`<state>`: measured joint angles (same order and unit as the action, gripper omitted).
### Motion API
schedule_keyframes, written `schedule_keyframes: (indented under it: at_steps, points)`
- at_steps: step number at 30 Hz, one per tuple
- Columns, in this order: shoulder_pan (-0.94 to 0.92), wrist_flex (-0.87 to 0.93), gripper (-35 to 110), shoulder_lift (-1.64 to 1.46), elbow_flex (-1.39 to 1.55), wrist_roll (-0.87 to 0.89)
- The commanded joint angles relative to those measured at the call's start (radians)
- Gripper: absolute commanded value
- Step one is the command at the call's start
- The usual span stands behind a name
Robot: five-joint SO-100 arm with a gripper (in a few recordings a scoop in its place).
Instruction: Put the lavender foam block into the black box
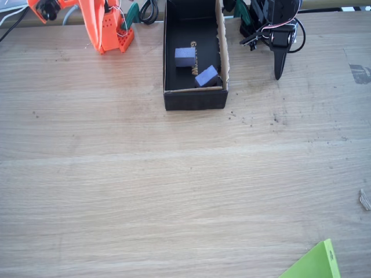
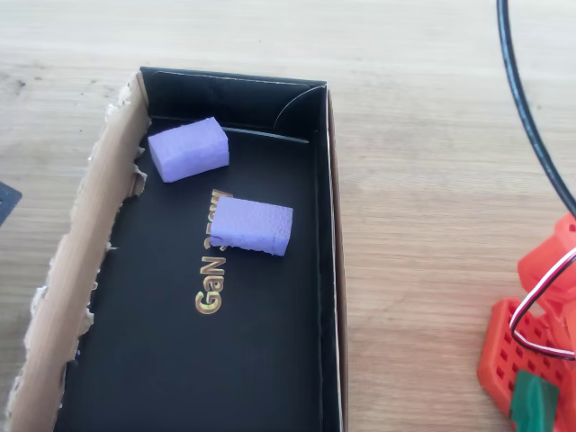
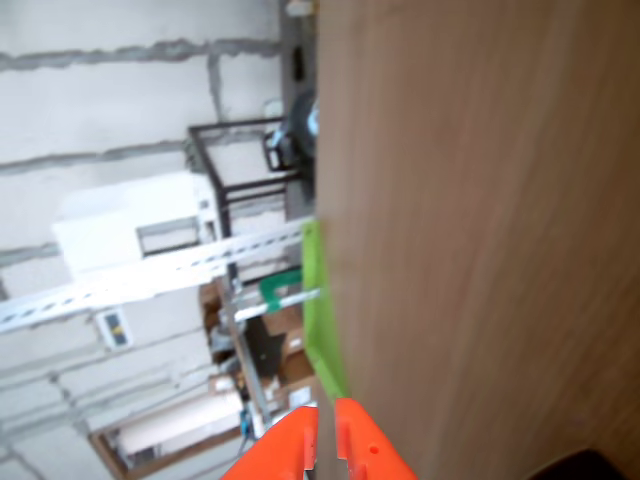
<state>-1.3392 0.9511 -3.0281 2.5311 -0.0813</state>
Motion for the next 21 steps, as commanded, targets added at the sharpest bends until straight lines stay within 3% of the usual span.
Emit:
schedule_keyframes:
  at_steps: [1, 6, 11, 15, 21]
  points:
    - [-0.026, -0.107, 0, -0.009, 0.121, -0.009]
    - [-0.006, -0.120, 0, -0.009, 0.189, 0.012]
    - [-0.009, -0.245, 0, -0.009, 0.318, 0.020]
    - [-0.005, -0.166, 0, -0.009, 0.319, 0.037]
    - [-0.025, 0.095, 0, -0.009, 0.319, 0.130]
